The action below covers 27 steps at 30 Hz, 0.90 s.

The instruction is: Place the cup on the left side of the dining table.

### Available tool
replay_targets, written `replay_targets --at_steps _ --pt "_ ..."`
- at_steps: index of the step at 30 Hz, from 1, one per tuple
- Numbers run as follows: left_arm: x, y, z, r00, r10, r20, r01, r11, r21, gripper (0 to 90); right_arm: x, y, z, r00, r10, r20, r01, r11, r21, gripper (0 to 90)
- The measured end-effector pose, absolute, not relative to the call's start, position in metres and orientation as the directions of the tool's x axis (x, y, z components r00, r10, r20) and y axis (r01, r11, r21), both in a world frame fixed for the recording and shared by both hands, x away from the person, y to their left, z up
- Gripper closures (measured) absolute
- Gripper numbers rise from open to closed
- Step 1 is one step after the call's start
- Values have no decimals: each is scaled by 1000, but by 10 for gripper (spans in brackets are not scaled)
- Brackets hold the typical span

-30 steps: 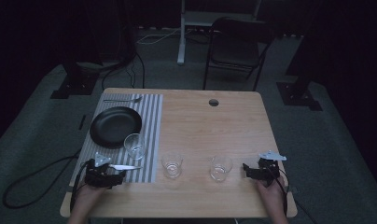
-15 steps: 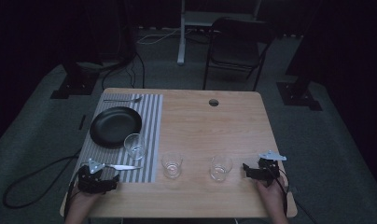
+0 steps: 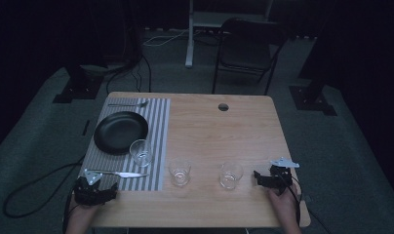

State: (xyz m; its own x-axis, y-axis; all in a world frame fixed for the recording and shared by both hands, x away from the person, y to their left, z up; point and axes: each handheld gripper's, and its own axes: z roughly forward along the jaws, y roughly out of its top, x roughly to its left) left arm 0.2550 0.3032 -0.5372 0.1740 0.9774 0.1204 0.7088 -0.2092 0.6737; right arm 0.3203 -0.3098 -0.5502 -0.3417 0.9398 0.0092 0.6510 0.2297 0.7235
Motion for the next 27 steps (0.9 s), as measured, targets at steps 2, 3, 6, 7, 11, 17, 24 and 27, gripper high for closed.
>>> replay_targets --at_steps 2,3,6,7,11,17,24,27 --pt "254 305 -538 171 979 113 710 -202 675 105 320 -310 -550 -342 940 9 651 230 723 133" --pt "253 305 -539 169 980 109 709 -198 677 104 320 -310 -550 -342 940 9 651 229 723 133" --pt "251 306 -539 149 983 110 708 -184 682 104 320 -310 -550 -342 940 9 651 230 723 133" --pt "250 307 -540 140 984 111 705 -178 686 105 320 -310 -550 -342 940 9 651 230 724 133" --pt "247 307 -542 117 989 95 699 -150 699 104 320 -310 -550 -341 940 10 651 229 723 133" --pt "247 311 -547 117 993 30 720 -105 686 0 320 -310 -550 -341 940 10 651 229 723 133" --pt "246 310 -548 126 992 21 713 -105 693 0 320 -310 -550 -342 940 9 651 230 724 133" --pt "246 310 -548 117 993 21 713 -98 694 0 320 -310 -550 -342 940 9 651 230 723 133"
